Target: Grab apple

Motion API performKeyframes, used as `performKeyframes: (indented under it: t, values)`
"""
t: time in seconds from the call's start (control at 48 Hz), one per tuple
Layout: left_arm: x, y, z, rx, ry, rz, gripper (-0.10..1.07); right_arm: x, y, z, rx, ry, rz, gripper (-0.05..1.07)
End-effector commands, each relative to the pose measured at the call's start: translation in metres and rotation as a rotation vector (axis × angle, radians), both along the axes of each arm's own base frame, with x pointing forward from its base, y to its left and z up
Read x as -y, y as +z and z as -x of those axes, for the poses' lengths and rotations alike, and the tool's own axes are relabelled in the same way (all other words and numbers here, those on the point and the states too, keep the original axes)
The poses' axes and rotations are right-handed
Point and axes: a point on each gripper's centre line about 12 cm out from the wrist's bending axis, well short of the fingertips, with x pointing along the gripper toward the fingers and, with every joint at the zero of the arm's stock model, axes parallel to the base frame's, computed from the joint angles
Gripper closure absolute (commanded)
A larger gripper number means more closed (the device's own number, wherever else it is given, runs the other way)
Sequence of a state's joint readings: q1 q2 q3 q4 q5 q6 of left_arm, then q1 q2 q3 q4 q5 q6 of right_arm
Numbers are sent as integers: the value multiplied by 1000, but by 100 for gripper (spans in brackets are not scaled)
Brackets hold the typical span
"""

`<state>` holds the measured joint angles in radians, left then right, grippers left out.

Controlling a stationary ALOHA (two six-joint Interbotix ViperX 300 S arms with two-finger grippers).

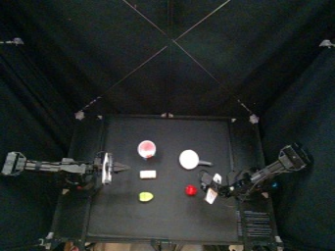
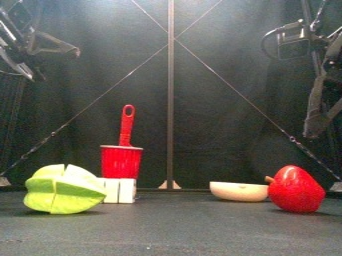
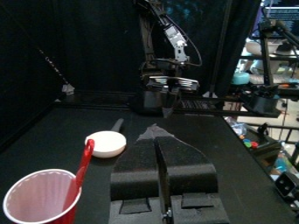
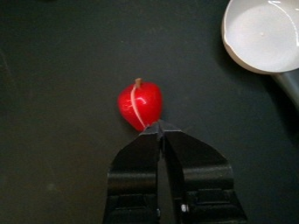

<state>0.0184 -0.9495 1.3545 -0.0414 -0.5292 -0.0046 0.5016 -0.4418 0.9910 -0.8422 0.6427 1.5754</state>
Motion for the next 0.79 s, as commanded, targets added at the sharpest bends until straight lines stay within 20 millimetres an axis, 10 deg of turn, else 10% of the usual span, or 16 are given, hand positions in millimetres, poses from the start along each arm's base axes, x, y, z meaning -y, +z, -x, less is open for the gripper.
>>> performKeyframes:
  t: [0.0, 0.417, 0.771]
  values:
    - [0, 4, -1, 20, 2, 19, 97, -6, 8, -5, 37, 19, -10, 100]
    - [4, 4, -1, 21, -19, 32, 97, -33, -2, -17, 6, 90, -10, 96]
    - [4, 7, -2, 31, -17, 39, 97, -35, -1, -18, 15, 105, -1, 56]
